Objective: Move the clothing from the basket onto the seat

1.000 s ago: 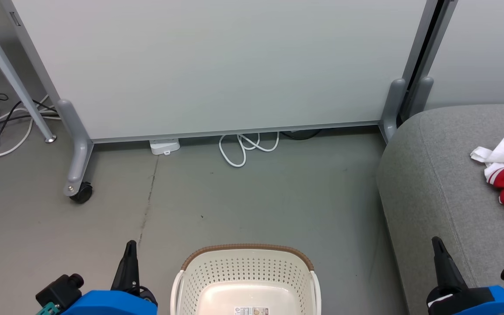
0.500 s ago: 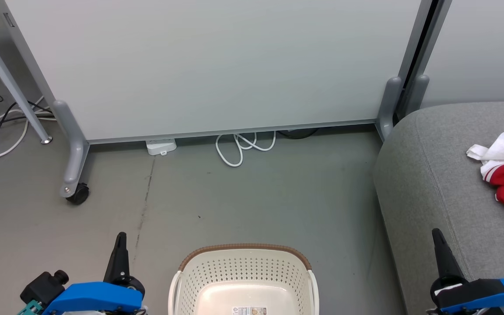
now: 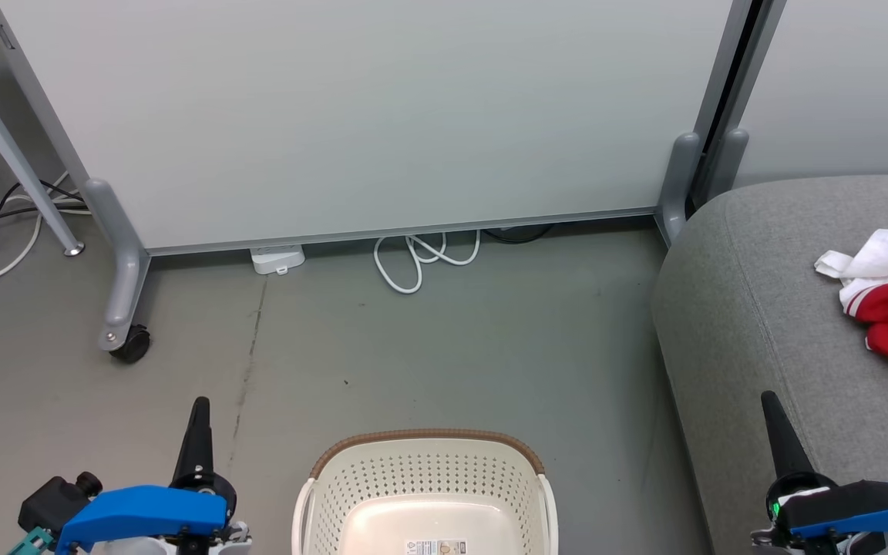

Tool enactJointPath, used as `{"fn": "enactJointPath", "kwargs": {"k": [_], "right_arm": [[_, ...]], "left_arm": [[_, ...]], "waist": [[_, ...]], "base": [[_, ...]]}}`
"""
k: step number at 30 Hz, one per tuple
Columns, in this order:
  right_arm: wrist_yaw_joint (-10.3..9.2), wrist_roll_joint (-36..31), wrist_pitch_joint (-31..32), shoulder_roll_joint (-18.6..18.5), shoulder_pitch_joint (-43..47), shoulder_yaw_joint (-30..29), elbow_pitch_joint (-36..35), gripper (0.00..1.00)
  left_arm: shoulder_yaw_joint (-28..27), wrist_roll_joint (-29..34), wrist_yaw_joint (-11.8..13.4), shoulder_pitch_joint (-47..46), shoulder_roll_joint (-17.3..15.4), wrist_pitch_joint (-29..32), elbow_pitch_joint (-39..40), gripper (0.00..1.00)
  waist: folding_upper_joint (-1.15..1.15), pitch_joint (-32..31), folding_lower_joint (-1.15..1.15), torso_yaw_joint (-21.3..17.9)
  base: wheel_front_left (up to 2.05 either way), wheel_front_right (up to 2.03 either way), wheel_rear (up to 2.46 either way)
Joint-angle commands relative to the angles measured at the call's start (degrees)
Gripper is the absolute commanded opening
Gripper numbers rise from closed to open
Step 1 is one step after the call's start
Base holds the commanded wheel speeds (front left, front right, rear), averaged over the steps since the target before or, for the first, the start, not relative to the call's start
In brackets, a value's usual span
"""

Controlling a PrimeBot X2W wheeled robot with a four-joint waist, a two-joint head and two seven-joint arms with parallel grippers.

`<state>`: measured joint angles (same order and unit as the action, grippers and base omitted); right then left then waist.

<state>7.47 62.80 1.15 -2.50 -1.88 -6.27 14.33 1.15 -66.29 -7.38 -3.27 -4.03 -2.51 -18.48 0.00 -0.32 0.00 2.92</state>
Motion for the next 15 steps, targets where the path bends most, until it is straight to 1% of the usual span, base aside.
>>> {"fn": "enactJointPath", "kwargs": {"k": [1,15], "right_arm": [[0.03,1.29,0.32,-0.40,-1.29,-0.16,-0.62,0.00],[0.04,9.27,1.76,-0.44,-2.22,-0.20,-0.56,0.00]], "left_arm": [[-0.34,-1.22,-0.10,-1.38,-0.40,0.35,0.82,0.00],[-1.97,-8.63,-0.12,-1.93,-0.36,2.44,1.94,0.00]], "waist": [[0.00,0.01,0.00,-0.05],[0.00,0.12,0.00,-0.71]], "base": [[0.00,0.00,0.00],[0.00,0.00,0.00]]}}
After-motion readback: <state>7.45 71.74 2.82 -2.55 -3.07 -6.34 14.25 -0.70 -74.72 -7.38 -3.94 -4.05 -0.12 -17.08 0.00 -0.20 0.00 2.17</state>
